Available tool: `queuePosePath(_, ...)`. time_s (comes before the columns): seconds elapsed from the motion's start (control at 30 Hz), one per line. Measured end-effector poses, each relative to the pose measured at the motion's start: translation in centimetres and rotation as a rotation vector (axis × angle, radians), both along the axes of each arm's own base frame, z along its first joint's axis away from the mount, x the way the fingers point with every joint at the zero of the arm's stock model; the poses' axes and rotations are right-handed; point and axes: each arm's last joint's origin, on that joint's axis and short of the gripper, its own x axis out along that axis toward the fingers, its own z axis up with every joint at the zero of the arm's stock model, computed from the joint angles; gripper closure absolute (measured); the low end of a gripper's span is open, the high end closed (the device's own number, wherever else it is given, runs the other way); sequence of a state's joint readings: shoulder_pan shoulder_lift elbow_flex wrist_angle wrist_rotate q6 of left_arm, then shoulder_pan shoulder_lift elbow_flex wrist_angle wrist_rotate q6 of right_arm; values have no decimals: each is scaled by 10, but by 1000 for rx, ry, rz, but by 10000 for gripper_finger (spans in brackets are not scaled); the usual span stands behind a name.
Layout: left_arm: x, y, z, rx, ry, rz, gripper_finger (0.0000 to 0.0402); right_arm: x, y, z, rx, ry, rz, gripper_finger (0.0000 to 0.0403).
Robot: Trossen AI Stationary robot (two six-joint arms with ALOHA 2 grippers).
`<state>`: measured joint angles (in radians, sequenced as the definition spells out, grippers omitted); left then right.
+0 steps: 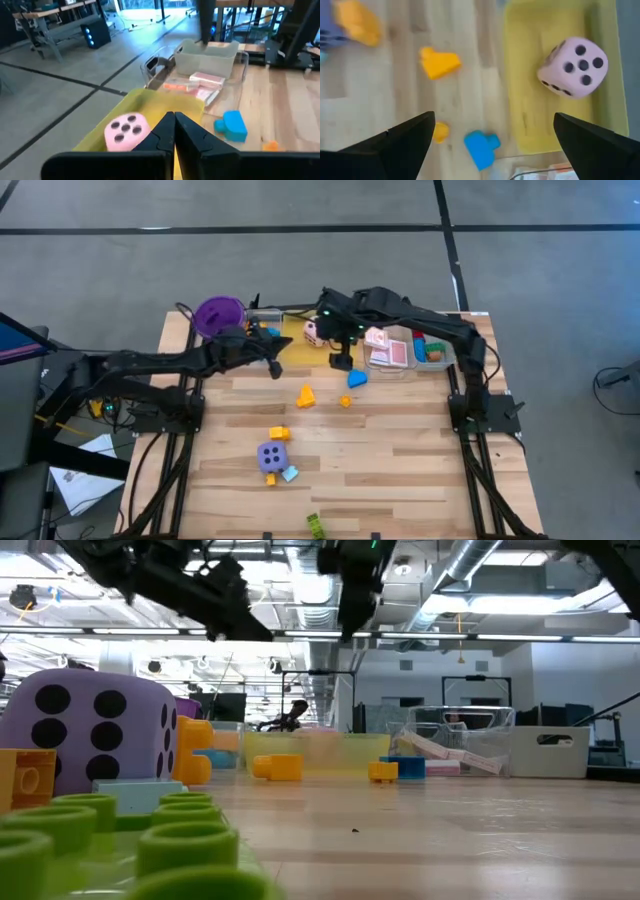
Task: Pick & Place Toys
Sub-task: Put the top small yellow game piece into the gray bin
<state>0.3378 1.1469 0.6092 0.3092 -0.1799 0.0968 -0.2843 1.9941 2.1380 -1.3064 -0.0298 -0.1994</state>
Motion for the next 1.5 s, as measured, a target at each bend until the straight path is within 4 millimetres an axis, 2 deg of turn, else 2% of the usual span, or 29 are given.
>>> queuePosePath(0.13, -19, -7, 1, -16, -25, 9, 402, -18, 22, 21, -4, -58, 37, 3)
queuePosePath(0.3, -42, -15, 2, 4, -85, 10, 402, -57, 48, 21, 76, -143, 50, 3)
queuePosePath(0.47, -58, -20, 7, 29, -190, 11, 402, -102, 70, -7, 123, -364, 8, 3)
queuePosePath(0.63, -64, -22, 7, -4, -310, 15, 402, -128, 82, -55, 126, -785, 15, 3)
queuePosePath(0.7, -64, -22, 7, -22, -336, 16, 402, -133, 83, -75, 143, -930, 4, 3)
queuePosePath(0.8, -61, -23, 5, -57, -345, -17, 402, -138, 82, -104, 151, -1052, -11, 3)
queuePosePath(0.93, -58, -26, 4, -133, -363, -94, 402, -141, 79, -132, 151, -1062, -27, 3)
queuePosePath(1.03, -56, -30, 4, -147, -367, -150, 402, -138, 75, -148, 218, -982, -106, 3)
queuePosePath(1.3, -50, -36, 13, -123, -478, -203, 391, -137, 63, -153, 228, -975, -174, 3)
queuePosePath(1.4, -47, -37, 16, -157, -542, -218, 370, -137, 64, -153, 211, -969, -153, 3)
queuePosePath(1.5, -38, -39, 10, -184, -526, -236, 333, -138, 64, -152, 209, -969, -149, 3)
